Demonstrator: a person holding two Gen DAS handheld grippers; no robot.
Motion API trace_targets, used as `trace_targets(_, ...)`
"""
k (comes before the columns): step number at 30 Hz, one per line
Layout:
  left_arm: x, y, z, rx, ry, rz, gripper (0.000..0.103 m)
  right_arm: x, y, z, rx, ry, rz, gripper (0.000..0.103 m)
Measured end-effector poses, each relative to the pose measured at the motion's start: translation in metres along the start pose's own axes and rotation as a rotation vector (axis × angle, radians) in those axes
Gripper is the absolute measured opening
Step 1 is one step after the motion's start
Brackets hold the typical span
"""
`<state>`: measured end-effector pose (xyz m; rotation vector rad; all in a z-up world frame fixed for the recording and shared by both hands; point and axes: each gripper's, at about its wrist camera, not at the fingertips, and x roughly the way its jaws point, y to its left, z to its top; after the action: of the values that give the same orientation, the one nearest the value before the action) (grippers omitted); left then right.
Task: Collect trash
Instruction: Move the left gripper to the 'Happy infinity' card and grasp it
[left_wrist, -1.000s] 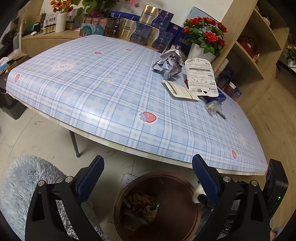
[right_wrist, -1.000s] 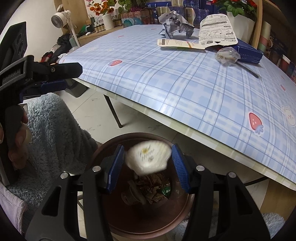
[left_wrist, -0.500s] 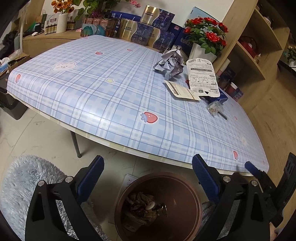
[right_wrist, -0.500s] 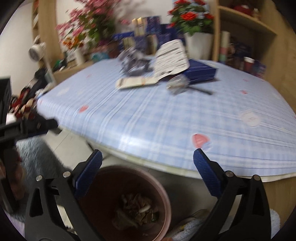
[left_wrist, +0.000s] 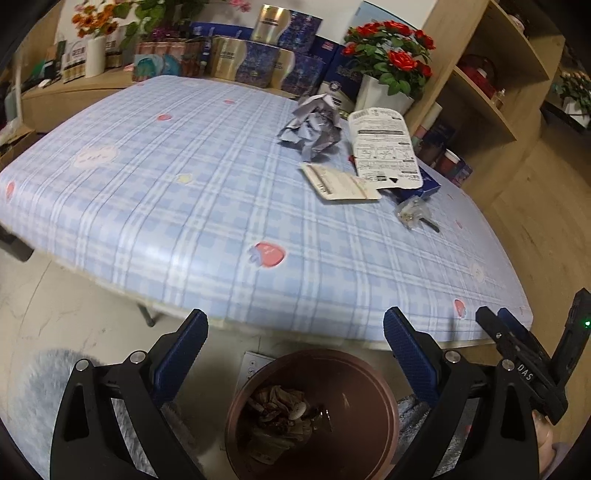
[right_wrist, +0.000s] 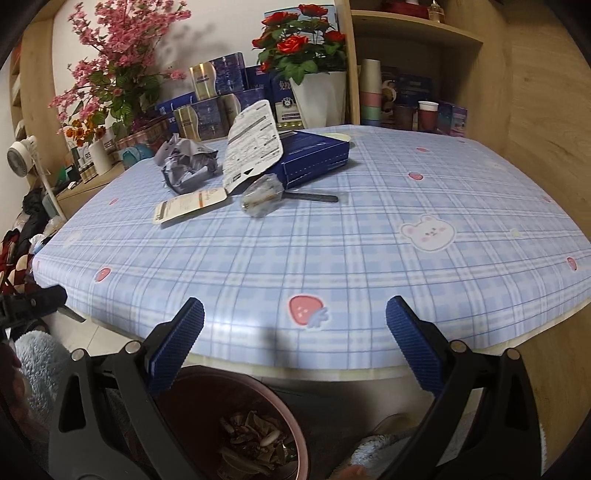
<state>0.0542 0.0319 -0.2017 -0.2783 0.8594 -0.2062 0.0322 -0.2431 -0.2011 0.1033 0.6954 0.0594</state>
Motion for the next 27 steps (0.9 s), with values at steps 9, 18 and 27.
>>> trace_targets(9, 0.051, -0.035, 0.079, 0.283, 0.092, -0.094, 0.094, 0.014, -0.022, 0.023, 0.103, 0.000, 0.041, 0.097)
trace_targets(18, 0.127, -0.068, 0.126, 0.610, 0.165, -0.059, 0.093, 0.045, -0.040, 0.041, 0.167, 0.055, 0.078, 0.097)
trace_targets(27, 0.182, -0.076, 0.141, 0.695, 0.290, -0.044, 0.089, 0.058, -0.049, 0.055, 0.179, 0.071, 0.122, 0.097)
